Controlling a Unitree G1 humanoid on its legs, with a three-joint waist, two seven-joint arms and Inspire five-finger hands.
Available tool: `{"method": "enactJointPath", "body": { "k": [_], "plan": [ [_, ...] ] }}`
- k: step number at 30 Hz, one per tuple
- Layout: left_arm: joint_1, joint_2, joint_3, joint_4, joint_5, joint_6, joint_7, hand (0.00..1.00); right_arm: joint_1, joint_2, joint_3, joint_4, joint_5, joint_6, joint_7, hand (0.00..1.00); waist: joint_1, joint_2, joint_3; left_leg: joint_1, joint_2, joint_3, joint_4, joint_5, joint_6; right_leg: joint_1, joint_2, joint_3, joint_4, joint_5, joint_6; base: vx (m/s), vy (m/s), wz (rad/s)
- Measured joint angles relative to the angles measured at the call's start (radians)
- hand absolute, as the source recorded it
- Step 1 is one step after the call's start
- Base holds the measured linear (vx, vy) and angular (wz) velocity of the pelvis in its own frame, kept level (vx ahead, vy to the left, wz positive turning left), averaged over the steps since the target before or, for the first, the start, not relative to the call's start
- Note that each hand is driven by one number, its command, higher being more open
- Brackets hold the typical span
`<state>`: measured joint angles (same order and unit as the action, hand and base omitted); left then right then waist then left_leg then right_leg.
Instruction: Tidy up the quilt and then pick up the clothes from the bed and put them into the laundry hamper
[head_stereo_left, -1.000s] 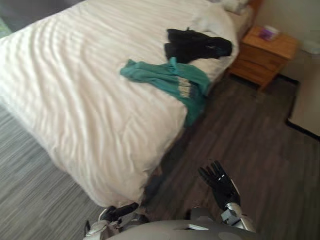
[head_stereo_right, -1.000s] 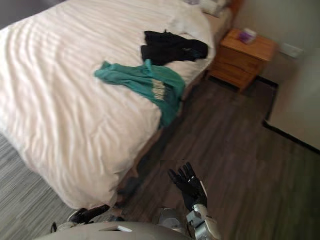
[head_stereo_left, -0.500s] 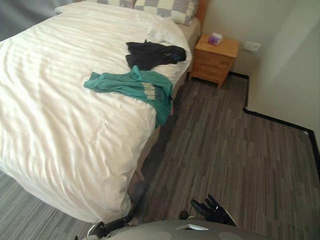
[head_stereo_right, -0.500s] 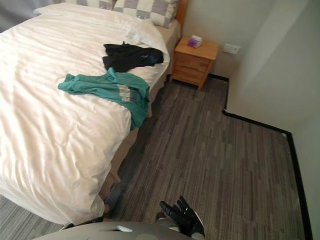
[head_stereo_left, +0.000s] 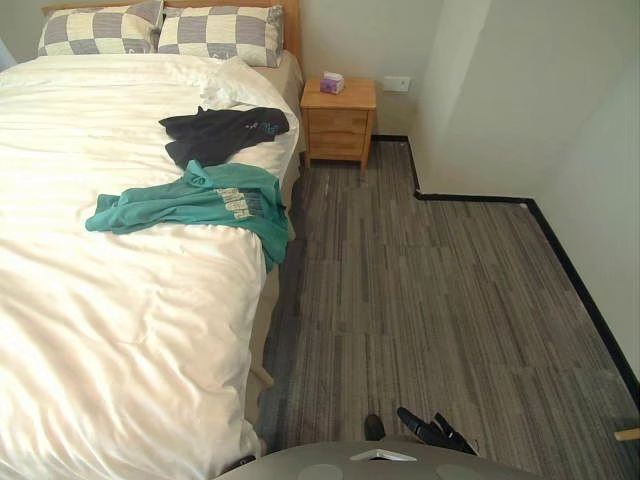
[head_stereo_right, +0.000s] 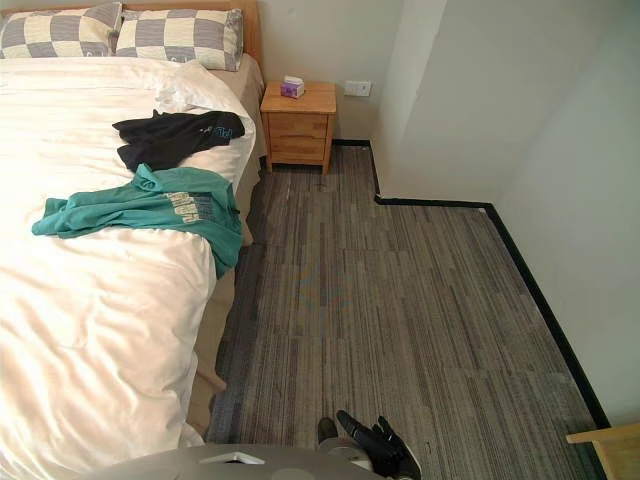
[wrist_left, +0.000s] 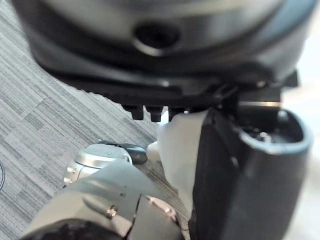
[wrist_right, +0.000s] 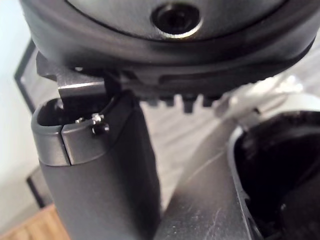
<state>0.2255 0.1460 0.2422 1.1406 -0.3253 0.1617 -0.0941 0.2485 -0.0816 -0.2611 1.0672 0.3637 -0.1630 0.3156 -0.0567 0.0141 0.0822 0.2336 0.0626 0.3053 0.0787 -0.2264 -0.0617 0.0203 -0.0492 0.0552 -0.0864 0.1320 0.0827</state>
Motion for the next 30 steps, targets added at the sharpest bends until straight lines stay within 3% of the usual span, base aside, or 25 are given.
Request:
{"method": "enactJointPath", "body": {
  "k": [6,8,12,17,19,20,22,24,25,26,28,30],
  "plan": [
    [0.020,-0.009,0.003,-0.059,-0.001,-0.011,-0.008,1.00,0.018,-0.002,0.030,-0.043,0.002,0.000,0.000,1.00,0.004,0.006,0.003,-0.050,0.013,-0.030,0.035,-0.008,0.005,-0.006,-0.018,-0.078,0.001,-0.020,-0.018,-0.01,-0.012,0.22],
    [0.022,-0.017,0.002,-0.089,-0.018,-0.013,-0.008,1.00,0.021,-0.016,0.066,-0.091,0.002,0.002,0.000,1.00,0.028,0.012,0.009,-0.086,0.027,-0.025,0.067,-0.024,0.001,-0.024,-0.023,-0.131,0.019,-0.021,-0.019,-0.02,-0.030,-0.01],
    [-0.003,-0.019,-0.001,-0.131,-0.028,-0.029,-0.002,1.00,-0.028,-0.016,0.104,-0.231,0.004,0.000,-0.002,1.00,0.025,0.017,0.071,-0.144,0.053,-0.024,0.130,-0.031,-0.004,-0.151,-0.027,-0.145,0.207,-0.100,-0.026,-0.02,-0.048,-0.02],
    [-0.026,-0.011,-0.024,-0.107,-0.081,-0.018,0.026,1.00,-0.059,-0.003,0.118,-0.256,0.001,-0.023,-0.011,1.00,0.022,0.029,0.084,-0.164,0.067,-0.086,0.167,-0.031,-0.007,-0.162,-0.005,-0.113,0.231,-0.098,-0.009,0.02,-0.053,-0.05],
    [-0.029,-0.005,-0.042,-0.094,-0.110,-0.016,0.031,1.00,-0.070,0.001,0.122,-0.245,-0.005,-0.023,-0.016,1.00,0.020,0.042,0.091,-0.176,0.090,-0.080,0.160,-0.031,-0.009,-0.191,-0.003,-0.107,0.307,-0.158,-0.062,0.00,0.016,0.02],
    [-0.035,0.004,-0.042,-0.090,-0.110,-0.016,0.031,1.00,-0.074,-0.002,0.121,-0.241,-0.006,-0.030,-0.016,1.00,0.009,0.029,0.090,-0.176,0.091,-0.082,0.162,-0.027,-0.016,-0.222,-0.024,-0.114,0.429,-0.224,-0.058,0.06,0.020,0.33],
    [-0.026,0.034,-0.039,-0.090,-0.109,-0.035,0.027,1.00,-0.069,0.002,0.121,-0.190,-0.013,-0.036,-0.009,1.00,-0.001,0.002,0.087,-0.189,0.109,-0.109,0.213,-0.030,-0.040,-0.181,-0.069,-0.156,0.460,-0.263,0.007,0.06,-0.112,0.30],
    [-0.039,0.040,-0.037,-0.087,-0.108,-0.035,0.025,1.00,-0.078,-0.004,0.111,-0.176,-0.024,-0.038,0.005,1.00,-0.003,-0.003,0.106,-0.213,0.145,-0.118,0.301,-0.038,-0.036,-0.132,-0.047,-0.195,0.412,-0.284,-0.009,-0.04,-0.252,0.16],
    [-0.049,0.036,-0.026,-0.083,-0.104,-0.029,0.002,1.00,-0.078,-0.024,0.104,-0.175,-0.034,-0.052,0.005,1.00,-0.001,0.025,0.127,-0.228,0.178,-0.108,0.395,-0.036,-0.034,-0.080,-0.013,-0.194,0.370,-0.267,-0.029,-0.10,-0.208,0.00],
    [-0.047,0.024,-0.024,-0.079,-0.102,-0.029,-0.006,1.00,-0.077,-0.030,0.103,-0.170,-0.045,-0.052,0.005,1.00,0.000,0.025,0.130,-0.225,0.179,-0.112,0.407,-0.031,-0.030,-0.070,-0.006,-0.182,0.360,-0.266,-0.031,-0.10,-0.123,-0.24],
    [-0.033,-0.009,-0.020,-0.077,-0.103,-0.028,-0.026,1.00,-0.084,-0.073,0.098,-0.159,-0.073,-0.051,0.004,1.00,0.000,0.054,0.120,-0.221,0.133,-0.151,0.394,-0.035,-0.037,-0.067,-0.001,-0.137,0.326,-0.252,-0.035,-0.05,-0.044,-0.58],
    [-0.026,-0.057,-0.020,-0.078,-0.109,-0.029,-0.047,1.00,-0.112,-0.097,0.093,-0.136,-0.107,-0.045,0.001,1.00,0.004,0.074,0.125,-0.225,-0.012,-0.242,0.331,-0.069,-0.040,-0.068,0.003,-0.064,0.249,-0.194,-0.049,-0.03,0.068,-0.91]
  ]
}}
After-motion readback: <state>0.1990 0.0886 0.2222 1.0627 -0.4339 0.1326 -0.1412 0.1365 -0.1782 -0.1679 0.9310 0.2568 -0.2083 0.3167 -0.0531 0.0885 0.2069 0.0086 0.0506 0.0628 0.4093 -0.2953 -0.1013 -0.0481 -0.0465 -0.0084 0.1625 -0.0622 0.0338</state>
